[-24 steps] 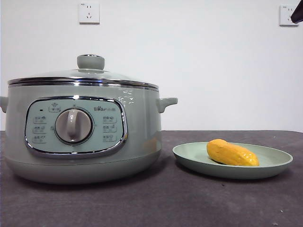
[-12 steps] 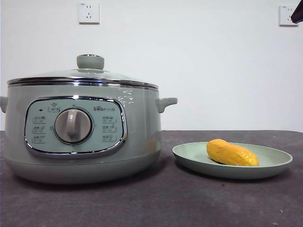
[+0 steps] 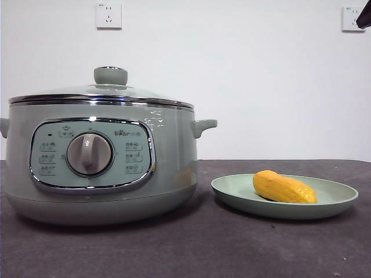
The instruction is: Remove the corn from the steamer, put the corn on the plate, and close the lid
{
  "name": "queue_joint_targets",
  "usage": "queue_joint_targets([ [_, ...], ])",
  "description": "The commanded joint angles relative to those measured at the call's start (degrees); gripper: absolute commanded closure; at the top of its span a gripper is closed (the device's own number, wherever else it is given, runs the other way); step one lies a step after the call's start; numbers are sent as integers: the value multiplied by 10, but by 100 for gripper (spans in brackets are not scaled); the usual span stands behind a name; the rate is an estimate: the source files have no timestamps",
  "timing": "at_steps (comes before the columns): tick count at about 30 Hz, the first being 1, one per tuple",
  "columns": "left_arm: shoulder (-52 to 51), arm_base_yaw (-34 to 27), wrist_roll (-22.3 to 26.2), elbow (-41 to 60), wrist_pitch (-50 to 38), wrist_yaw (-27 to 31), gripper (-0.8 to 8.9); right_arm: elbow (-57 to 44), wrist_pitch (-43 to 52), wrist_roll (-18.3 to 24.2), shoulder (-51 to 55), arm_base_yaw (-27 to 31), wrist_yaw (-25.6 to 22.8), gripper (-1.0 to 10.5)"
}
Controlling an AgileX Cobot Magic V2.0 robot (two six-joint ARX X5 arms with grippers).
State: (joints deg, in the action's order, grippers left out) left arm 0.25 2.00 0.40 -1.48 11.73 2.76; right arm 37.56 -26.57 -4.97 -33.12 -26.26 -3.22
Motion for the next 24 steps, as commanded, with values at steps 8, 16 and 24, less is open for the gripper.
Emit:
queue_joint_targets([
  [8, -2, -2, -4, 7, 0, 0, 816, -24, 11, 115, 58, 33, -10, 944],
  [16, -2, -2, -4, 7, 0, 0, 816, -181, 161, 136, 177, 171, 131, 944],
  [24, -2, -2, -4, 7, 0, 0, 816, -320, 176, 99, 284, 228, 148, 944],
])
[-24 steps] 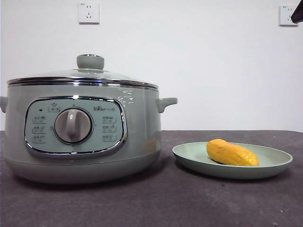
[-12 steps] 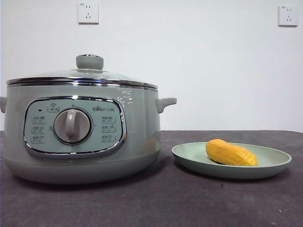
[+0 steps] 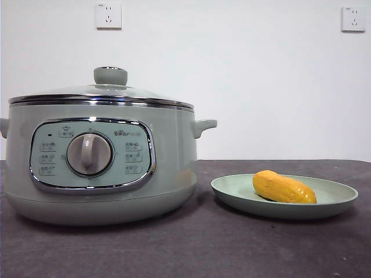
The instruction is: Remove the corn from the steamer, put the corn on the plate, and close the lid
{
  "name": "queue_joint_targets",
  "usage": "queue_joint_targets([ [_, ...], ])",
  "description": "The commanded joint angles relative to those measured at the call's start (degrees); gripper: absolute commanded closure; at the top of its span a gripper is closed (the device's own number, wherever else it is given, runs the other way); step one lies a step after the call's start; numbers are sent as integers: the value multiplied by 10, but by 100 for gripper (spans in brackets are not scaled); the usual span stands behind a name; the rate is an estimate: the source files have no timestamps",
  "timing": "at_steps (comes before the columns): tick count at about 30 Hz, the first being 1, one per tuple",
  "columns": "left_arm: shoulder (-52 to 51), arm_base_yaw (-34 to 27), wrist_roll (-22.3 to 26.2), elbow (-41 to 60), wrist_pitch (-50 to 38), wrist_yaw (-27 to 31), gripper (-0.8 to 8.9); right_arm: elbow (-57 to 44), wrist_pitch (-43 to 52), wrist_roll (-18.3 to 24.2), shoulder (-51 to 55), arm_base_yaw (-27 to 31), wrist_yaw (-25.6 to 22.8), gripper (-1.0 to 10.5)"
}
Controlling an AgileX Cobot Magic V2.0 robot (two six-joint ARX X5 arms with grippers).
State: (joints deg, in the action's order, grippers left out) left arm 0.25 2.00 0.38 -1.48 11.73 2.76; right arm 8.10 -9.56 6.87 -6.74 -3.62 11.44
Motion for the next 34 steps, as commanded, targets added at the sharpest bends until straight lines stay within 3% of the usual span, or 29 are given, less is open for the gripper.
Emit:
queue_joint_targets([
  [1, -2, -2, -4, 7, 0, 0, 816, -37, 6, -26, 31, 2, 2, 945],
  [4, -2, -2, -4, 7, 0, 0, 816, -64, 5, -45, 55, 2, -2, 944],
  [9, -2, -2, -4, 7, 0, 0, 816, -78, -6, -83, 67, 2, -54, 945],
  [34, -2, -2, -4, 7, 0, 0, 817, -77, -4, -84, 67, 2, -59, 945],
])
